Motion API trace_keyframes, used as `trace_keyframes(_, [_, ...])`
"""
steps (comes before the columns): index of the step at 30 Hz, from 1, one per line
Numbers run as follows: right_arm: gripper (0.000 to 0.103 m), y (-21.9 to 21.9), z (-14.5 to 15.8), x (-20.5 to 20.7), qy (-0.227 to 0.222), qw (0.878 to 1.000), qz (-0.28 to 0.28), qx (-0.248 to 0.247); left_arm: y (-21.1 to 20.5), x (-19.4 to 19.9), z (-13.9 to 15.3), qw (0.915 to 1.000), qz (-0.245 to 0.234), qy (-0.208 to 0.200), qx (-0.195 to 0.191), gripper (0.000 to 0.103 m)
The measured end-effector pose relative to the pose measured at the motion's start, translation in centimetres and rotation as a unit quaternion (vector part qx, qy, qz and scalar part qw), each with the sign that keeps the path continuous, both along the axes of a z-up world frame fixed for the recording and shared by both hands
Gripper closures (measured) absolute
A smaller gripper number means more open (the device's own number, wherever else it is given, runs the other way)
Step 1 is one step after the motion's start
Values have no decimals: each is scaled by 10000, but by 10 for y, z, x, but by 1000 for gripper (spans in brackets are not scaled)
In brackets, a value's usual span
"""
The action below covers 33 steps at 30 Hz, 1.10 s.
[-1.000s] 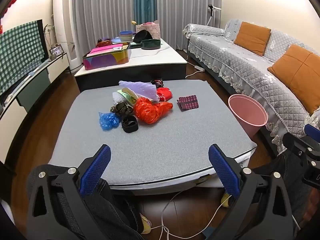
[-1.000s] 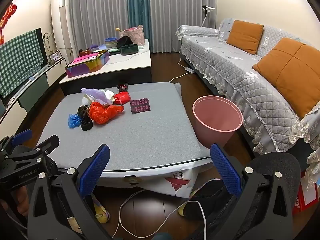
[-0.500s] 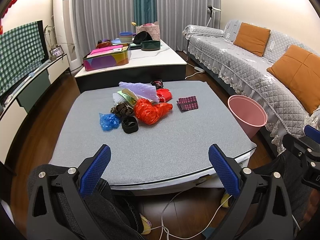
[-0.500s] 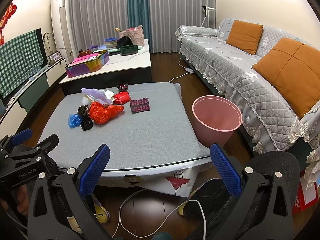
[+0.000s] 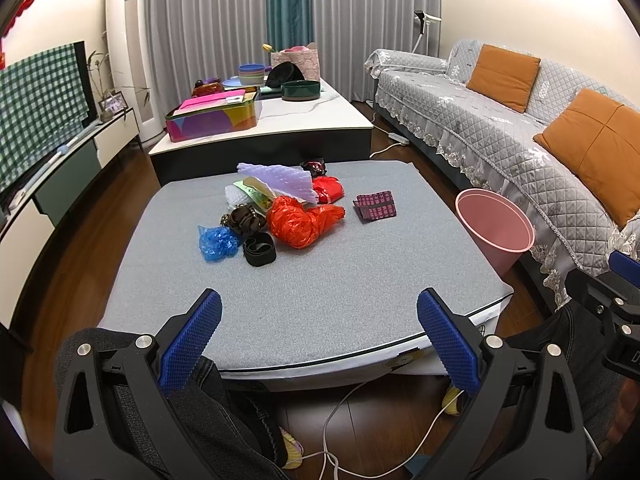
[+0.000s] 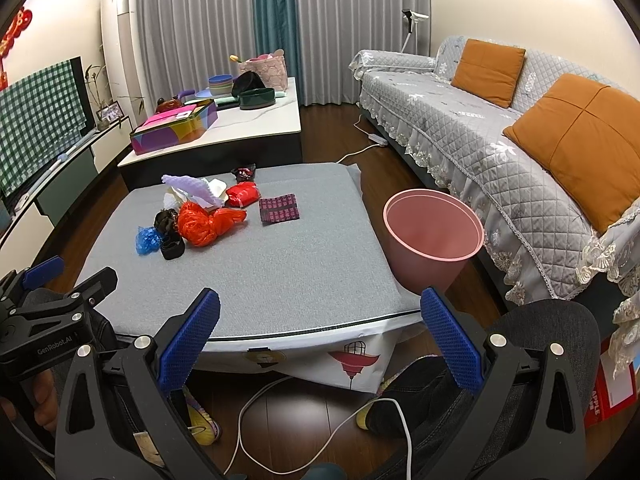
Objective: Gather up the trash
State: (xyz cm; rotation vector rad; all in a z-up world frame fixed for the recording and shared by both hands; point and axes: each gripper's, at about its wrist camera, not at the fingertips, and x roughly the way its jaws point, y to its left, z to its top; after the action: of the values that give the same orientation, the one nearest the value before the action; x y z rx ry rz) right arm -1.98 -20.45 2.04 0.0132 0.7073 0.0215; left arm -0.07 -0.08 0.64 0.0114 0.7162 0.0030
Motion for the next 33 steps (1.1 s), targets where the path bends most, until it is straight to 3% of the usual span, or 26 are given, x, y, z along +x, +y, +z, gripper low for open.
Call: trace_keyframes(33, [5, 1, -1, -5, -2, 10000, 0, -5, -1, -1, 0, 10000, -10, -19, 17, 8])
